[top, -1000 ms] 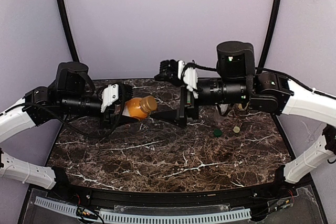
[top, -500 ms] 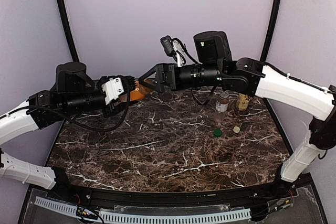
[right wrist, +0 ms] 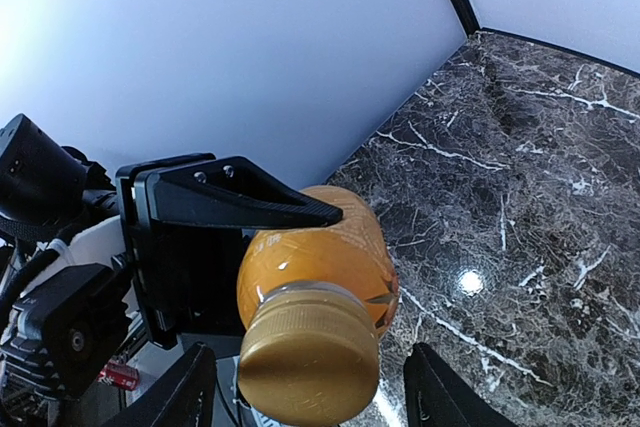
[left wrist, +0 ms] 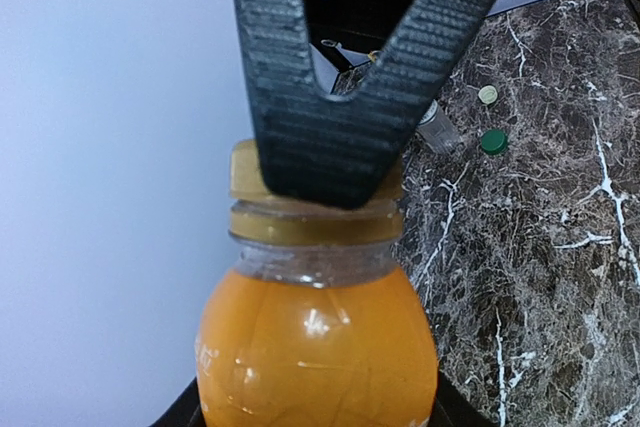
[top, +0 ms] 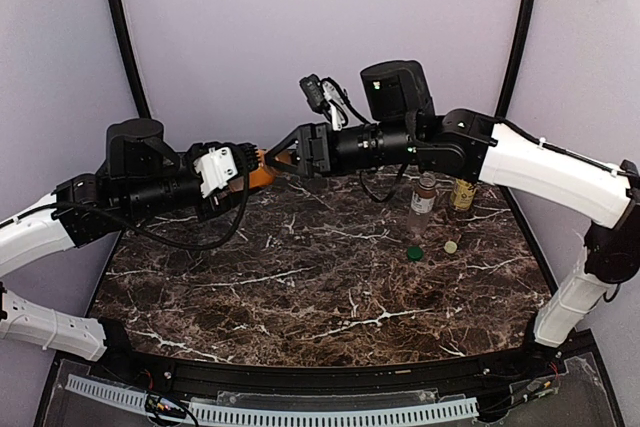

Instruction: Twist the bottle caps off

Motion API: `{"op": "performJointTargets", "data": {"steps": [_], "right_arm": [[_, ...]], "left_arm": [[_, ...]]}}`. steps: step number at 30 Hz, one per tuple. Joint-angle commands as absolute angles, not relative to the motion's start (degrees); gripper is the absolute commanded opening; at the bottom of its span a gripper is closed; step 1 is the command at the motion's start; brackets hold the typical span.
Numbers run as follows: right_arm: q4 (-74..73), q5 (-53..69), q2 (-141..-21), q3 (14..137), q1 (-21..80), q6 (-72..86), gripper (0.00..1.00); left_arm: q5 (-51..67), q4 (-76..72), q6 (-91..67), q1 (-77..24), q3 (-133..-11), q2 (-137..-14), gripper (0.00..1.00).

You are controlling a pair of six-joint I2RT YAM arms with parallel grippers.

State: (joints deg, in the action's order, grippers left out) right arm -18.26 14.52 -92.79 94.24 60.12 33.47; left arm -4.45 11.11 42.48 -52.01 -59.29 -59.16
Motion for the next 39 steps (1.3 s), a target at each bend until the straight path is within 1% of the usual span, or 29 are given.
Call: {"op": "performJointTargets", "data": {"steps": [1, 5, 6, 8, 11, 14, 17, 19, 21, 23, 30, 36, 39], "right_arm": [[-18.5, 15.5, -93.9, 96.3, 60.0, 33.5, 0.59], [-18.1, 15.3, -93.8, 96.2, 59.9, 33.3, 0.43], [-17.9, 15.3, -93.7, 96.2, 59.9, 33.1, 0.38], [-17.5, 15.8, -93.7, 95.9, 59.9, 32.2, 0.25], [-16.2, 18.1, -93.2, 95.2, 60.0, 26.0, 0.01], [-17.1, 19.8, -91.8, 93.7, 61.0, 14.1, 0.00], [-19.2, 22.1, -89.2, 90.8, 63.8, -3.9, 0.00], [-19.7, 22.7, -87.6, 88.3, 66.3, -16.4, 0.00], [-20.6, 21.3, -86.8, 86.6, 68.8, -27.5, 0.00], [-22.5, 17.1, -87.1, 86.5, 71.0, -37.2, 0.00], [-26.9, 1.0, -90.3, 89.2, 75.4, -60.0, 0.00], [-23.4, -3.9, -88.7, 86.1, 75.9, -72.9, 0.00], [-21.1, -6.0, -88.3, 85.1, 76.3, -77.0, 0.00]], "left_arm": [[-5.0, 9.7, 42.9, -52.3, -58.2, -58.2, 0.19], [-4.7, 9.9, 42.8, -52.3, -58.2, -57.9, 0.19], [-4.6, 10.1, 42.8, -52.3, -58.2, -57.9, 0.19], [-4.1, 10.4, 42.7, -52.3, -58.1, -57.8, 0.19], [-2.8, 11.3, 41.9, -52.3, -58.1, -57.5, 0.19], [3.3, 15.8, 40.9, -52.3, -58.6, -57.2, 0.18], [10.4, 22.6, 39.8, -52.2, -59.1, -57.1, 0.15], [18.1, 26.1, 39.1, -52.3, -59.3, -57.0, 0.15], [22.5, 28.9, 38.3, -52.3, -59.7, -57.1, 0.14], [25.2, 30.2, 37.1, -52.2, -60.0, -57.2, 0.14], [28.8, 32.6, 35.8, -52.3, -60.7, -57.6, 0.14], [29.0, 33.5, 36.6, -52.2, -60.7, -57.7, 0.13], [29.0, 33.3, 36.6, -52.3, -60.7, -57.7, 0.13]]}}
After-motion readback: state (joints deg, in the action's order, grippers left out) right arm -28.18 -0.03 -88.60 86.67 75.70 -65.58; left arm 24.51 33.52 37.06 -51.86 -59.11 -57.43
